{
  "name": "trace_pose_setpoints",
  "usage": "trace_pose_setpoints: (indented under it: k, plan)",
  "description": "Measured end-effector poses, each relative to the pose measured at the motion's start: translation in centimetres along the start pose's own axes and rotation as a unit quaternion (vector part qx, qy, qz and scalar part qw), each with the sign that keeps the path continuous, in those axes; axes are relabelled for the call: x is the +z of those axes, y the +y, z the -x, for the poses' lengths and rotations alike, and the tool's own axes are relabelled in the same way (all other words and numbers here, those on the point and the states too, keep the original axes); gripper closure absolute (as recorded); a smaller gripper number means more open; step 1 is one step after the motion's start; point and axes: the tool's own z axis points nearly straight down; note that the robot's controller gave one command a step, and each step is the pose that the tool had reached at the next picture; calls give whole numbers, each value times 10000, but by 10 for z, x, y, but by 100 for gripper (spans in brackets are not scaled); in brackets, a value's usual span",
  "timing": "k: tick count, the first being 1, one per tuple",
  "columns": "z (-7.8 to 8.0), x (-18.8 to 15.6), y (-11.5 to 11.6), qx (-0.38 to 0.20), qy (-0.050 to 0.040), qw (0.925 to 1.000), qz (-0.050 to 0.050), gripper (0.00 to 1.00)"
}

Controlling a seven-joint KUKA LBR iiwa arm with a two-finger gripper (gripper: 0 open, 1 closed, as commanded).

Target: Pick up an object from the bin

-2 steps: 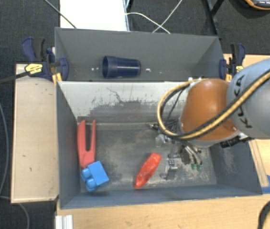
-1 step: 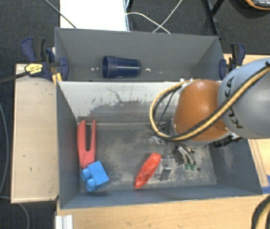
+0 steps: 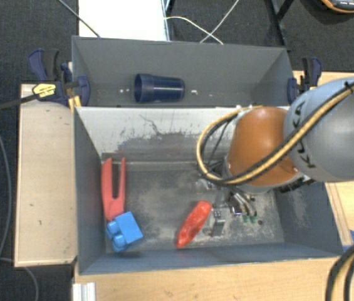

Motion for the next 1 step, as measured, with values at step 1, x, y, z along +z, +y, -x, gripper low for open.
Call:
trace_pose_setpoints:
  k: [1]
  plan:
    - [-16,32,22,-346,20,9994,6,0]
